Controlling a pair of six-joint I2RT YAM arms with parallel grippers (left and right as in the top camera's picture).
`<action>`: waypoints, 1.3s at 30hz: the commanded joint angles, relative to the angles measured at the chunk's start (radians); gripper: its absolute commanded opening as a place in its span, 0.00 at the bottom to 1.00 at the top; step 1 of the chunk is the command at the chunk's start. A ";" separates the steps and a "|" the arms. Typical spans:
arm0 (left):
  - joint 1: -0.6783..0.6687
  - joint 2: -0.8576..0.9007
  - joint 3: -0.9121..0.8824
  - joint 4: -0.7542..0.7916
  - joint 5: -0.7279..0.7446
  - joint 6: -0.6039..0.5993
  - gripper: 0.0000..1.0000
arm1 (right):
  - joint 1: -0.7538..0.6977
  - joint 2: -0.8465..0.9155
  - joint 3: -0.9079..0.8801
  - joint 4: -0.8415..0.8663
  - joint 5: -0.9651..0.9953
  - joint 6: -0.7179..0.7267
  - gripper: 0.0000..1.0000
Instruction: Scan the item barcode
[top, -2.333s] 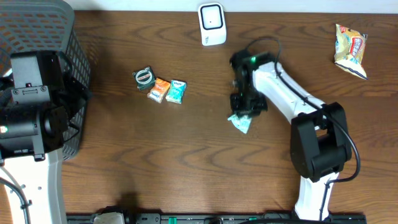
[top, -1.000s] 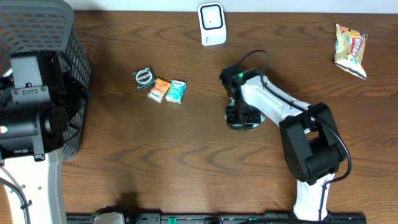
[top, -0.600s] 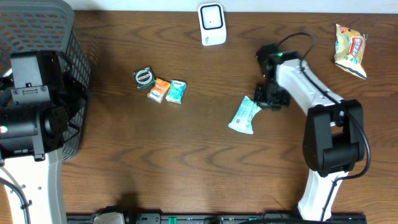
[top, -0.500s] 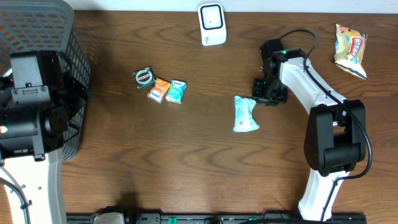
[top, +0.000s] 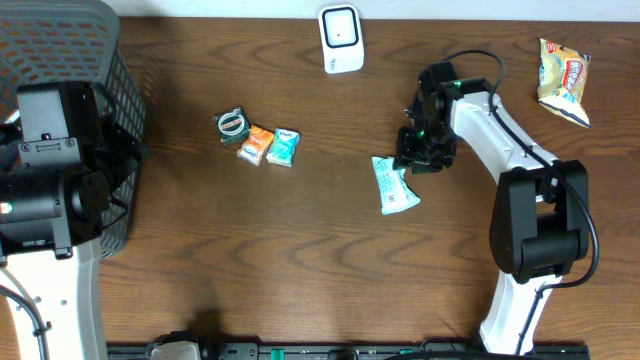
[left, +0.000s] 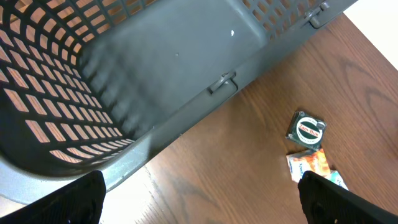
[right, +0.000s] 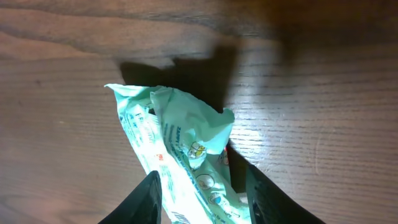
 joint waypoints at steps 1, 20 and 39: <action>0.005 0.001 -0.005 -0.003 -0.010 -0.016 0.98 | -0.012 0.001 0.013 -0.021 -0.014 -0.039 0.47; 0.005 0.001 -0.005 -0.003 -0.010 -0.016 0.97 | -0.023 0.001 -0.240 0.266 -0.179 -0.042 0.24; 0.005 0.001 -0.005 -0.003 -0.010 -0.016 0.98 | -0.069 -0.003 -0.048 0.280 -0.835 -0.042 0.01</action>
